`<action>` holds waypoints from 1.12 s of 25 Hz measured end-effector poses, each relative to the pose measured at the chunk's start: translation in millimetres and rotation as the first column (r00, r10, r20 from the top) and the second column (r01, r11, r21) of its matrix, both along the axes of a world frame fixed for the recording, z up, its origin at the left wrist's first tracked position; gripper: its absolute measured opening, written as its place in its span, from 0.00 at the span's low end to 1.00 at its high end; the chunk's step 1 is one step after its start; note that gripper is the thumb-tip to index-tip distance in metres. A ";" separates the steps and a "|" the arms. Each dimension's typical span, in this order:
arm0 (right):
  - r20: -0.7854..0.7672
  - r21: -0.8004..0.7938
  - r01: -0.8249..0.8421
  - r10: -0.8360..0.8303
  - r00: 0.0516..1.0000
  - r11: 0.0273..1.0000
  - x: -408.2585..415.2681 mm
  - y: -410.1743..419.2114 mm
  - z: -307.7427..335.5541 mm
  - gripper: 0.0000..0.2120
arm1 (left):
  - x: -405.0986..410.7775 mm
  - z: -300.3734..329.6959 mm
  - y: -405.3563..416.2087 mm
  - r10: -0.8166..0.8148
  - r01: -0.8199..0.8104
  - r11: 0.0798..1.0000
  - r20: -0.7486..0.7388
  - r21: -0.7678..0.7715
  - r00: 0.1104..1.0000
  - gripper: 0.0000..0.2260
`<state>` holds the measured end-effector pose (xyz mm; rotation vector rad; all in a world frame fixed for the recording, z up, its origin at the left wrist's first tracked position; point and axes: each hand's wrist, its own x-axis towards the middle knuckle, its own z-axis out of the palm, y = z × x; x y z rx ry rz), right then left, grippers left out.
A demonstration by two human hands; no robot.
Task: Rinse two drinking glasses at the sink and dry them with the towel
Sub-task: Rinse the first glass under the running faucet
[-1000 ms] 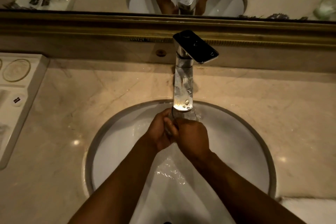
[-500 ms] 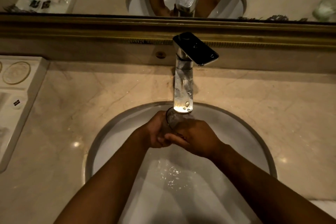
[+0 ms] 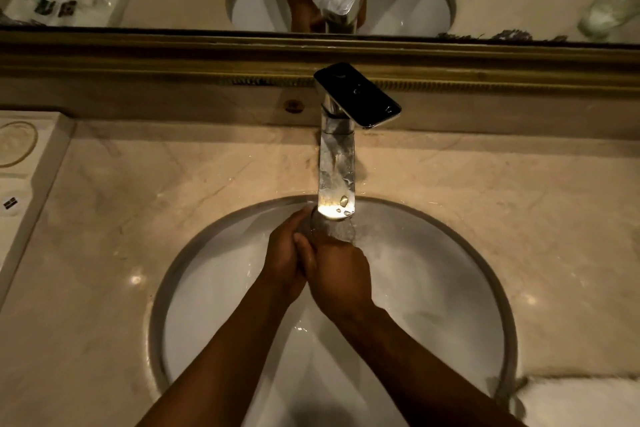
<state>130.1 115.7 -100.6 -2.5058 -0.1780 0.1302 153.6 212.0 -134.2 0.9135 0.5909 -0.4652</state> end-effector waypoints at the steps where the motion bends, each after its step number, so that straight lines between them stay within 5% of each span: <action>1: 0.000 -0.005 -0.034 0.034 0.999 0.999 0.8 0.9 2.3 0.23 | 0.8 3.1 0.0 -0.007 0.007 1.000 -0.008 -0.012 1.000 0.17; 5: 0.097 -0.015 -0.362 0.362 0.927 0.932 13.8 -24.1 7.8 0.20 | 13.9 9.4 17.7 -0.227 0.236 0.971 -0.161 0.039 0.961 0.17; 9: 0.154 -0.016 -0.580 0.575 0.803 0.814 25.2 -50.9 3.2 0.17 | 21.0 11.1 31.1 -0.474 0.552 0.828 -0.401 0.099 0.784 0.24; 13: 0.223 -0.029 -0.464 0.459 0.860 0.885 26.2 -44.0 0.1 0.17 | 20.9 21.4 18.5 -0.340 0.355 0.935 -0.307 -0.007 0.889 0.28; 16: 0.083 -0.066 -0.219 0.224 0.971 0.973 18.4 -23.8 6.7 0.19 | 10.1 7.1 7.2 -0.119 0.110 0.991 -0.149 -0.070 0.982 0.25; 18: 0.007 -0.097 -0.078 0.079 0.997 0.992 10.6 -10.7 7.8 0.22 | 1.5 -4.7 0.8 0.011 -0.022 0.994 -0.103 -0.107 0.995 0.13; 21: -0.029 -0.060 0.013 -0.015 0.999 0.998 4.1 -4.0 5.9 0.23 | -3.4 -19.0 -7.2 0.094 -0.102 0.987 -0.061 -0.128 0.994 0.20; 25: 0.099 -0.036 -0.244 0.247 0.964 0.969 9.8 -23.6 4.9 0.23 | 12.4 1.8 1.2 -0.097 0.086 0.993 -0.138 -0.081 0.986 0.10; 28: 0.250 -0.035 -0.498 0.490 0.835 0.867 15.7 -49.0 -0.3 0.18 | 26.0 15.0 15.9 -0.338 0.358 0.934 -0.389 -0.023 0.857 0.10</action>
